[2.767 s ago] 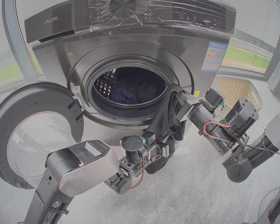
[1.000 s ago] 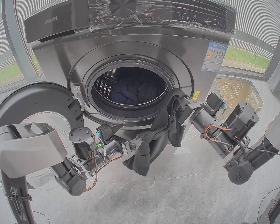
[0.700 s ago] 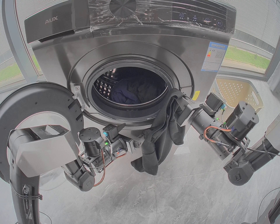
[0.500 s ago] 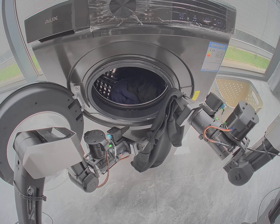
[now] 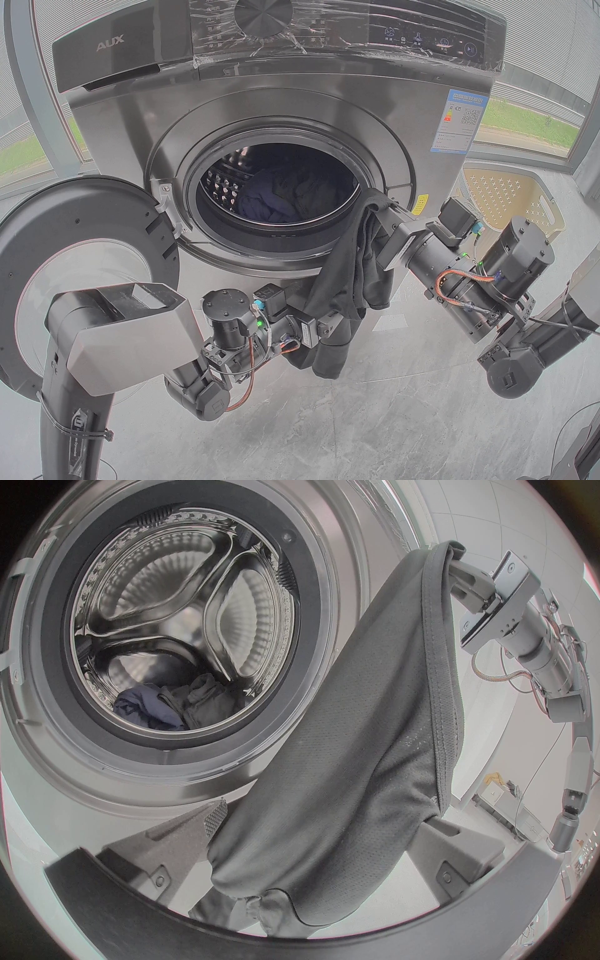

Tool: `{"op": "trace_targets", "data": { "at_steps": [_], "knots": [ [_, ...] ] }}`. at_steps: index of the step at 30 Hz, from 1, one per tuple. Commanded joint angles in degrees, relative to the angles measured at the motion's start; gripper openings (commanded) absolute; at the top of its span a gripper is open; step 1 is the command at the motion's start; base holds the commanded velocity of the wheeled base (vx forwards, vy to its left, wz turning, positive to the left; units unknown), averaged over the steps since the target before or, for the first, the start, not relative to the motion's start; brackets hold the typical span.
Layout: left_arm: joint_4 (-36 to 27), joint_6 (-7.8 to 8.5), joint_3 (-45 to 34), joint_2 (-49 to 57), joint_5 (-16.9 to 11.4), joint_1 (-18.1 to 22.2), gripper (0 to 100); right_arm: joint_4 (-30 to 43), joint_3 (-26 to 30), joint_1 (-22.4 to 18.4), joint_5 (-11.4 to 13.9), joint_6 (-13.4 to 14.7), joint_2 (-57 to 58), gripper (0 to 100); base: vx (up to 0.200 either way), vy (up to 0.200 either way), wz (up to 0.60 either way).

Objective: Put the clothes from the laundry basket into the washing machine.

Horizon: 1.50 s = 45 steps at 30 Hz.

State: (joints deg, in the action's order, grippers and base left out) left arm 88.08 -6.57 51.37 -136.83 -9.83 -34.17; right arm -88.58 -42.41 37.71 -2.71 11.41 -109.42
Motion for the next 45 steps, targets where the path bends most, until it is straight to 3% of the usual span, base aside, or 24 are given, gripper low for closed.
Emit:
{"op": "trace_targets", "data": {
  "at_steps": [1, 12, 13, 24, 34, 39, 45],
  "knots": [
    [-0.36, -0.02, 1.71, -1.42, -0.02, -0.90, 100, -0.02, -0.04, 0.26, -0.02, 0.02, -0.18, 0, 0.000, 0.000, 0.00],
    [-0.27, -0.02, 6.72, -5.29, 0.33, -2.83, 100, -0.02, -0.13, 0.35, -0.11, 0.02, -0.26, 0, 0.000, 0.000, 0.00],
    [-0.27, -0.02, 6.90, -5.38, 0.42, -2.83, 0, -0.02, -0.13, 0.35, -0.11, 0.02, -0.26, 0, 0.000, 0.000, 0.00],
    [0.60, -0.02, 5.41, -1.78, 0.86, -2.48, 0, -0.02, 0.14, 0.26, -0.11, 0.02, -0.35, 0, 0.000, 0.000, 0.00],
    [0.60, 0.07, -11.56, 16.68, 0.77, -0.72, 0, -0.02, 0.22, -0.44, -0.11, 0.10, -0.35, 0, 0.000, 0.000, 0.00],
    [0.52, -0.20, -17.27, 23.10, 0.77, 2.53, 0, -0.02, 0.40, -0.44, -0.11, 0.10, -0.26, 0, 0.000, 0.000, 0.00],
    [0.52, -0.37, -20.79, 26.09, 0.60, 9.82, 0, -0.02, 1.45, -0.44, -0.02, 0.02, 0.17, 0, 0.000, 0.000, 0.00]
  ]
}}
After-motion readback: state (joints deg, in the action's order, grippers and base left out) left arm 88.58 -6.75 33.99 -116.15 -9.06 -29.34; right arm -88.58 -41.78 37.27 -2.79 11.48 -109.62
